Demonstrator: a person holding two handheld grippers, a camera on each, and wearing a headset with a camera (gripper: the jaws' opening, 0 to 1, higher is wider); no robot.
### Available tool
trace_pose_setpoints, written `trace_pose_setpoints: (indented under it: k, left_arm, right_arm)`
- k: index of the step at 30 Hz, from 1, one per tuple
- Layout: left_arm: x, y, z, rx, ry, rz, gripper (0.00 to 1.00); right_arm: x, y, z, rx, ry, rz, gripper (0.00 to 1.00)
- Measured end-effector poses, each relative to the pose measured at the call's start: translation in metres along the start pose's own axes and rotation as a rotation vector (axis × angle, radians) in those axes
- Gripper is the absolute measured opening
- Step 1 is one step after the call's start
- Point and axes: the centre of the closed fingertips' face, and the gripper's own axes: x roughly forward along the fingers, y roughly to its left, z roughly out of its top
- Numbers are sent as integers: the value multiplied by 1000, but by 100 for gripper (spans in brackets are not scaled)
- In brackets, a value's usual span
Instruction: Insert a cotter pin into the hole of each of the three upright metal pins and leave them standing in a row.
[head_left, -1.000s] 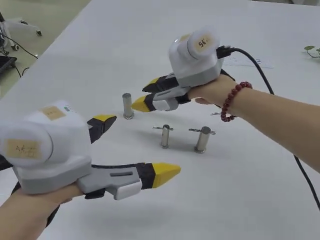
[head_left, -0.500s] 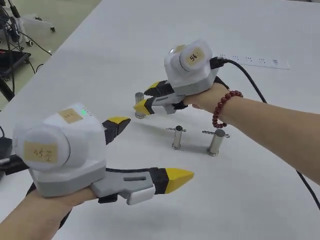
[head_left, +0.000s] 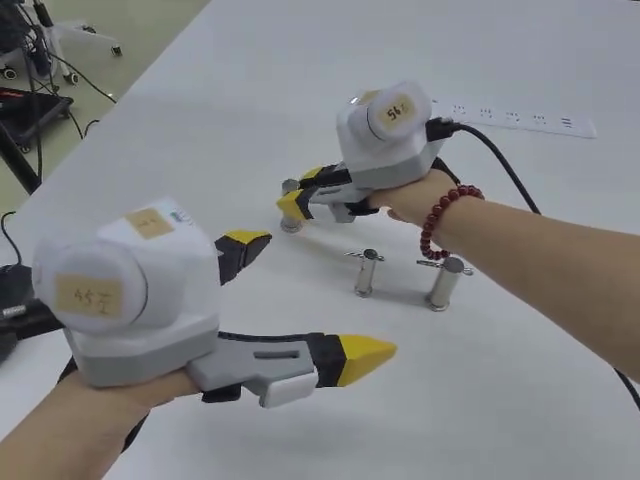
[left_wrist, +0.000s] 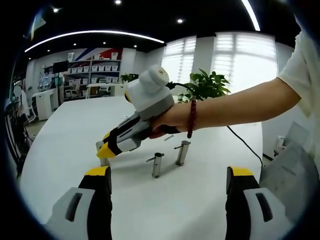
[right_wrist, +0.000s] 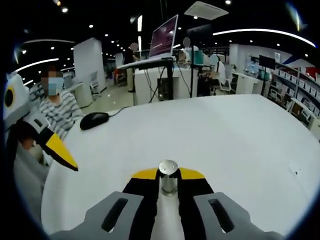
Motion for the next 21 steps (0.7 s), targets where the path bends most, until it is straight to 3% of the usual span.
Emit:
trace_pose_setpoints:
  k: [7,12,21]
  left_arm:
    - [-4,-1,6,4,-13,-1,95]
    - [-5,0,6,16,-7,4,94]
    - [-13,0,6,37,-1,17,93]
  right_arm:
    - [-2,5,-1,4,16,13,13]
    - [-3,9,0,-33,33,16,13]
    - [-11,28,0,-56,50,57,13]
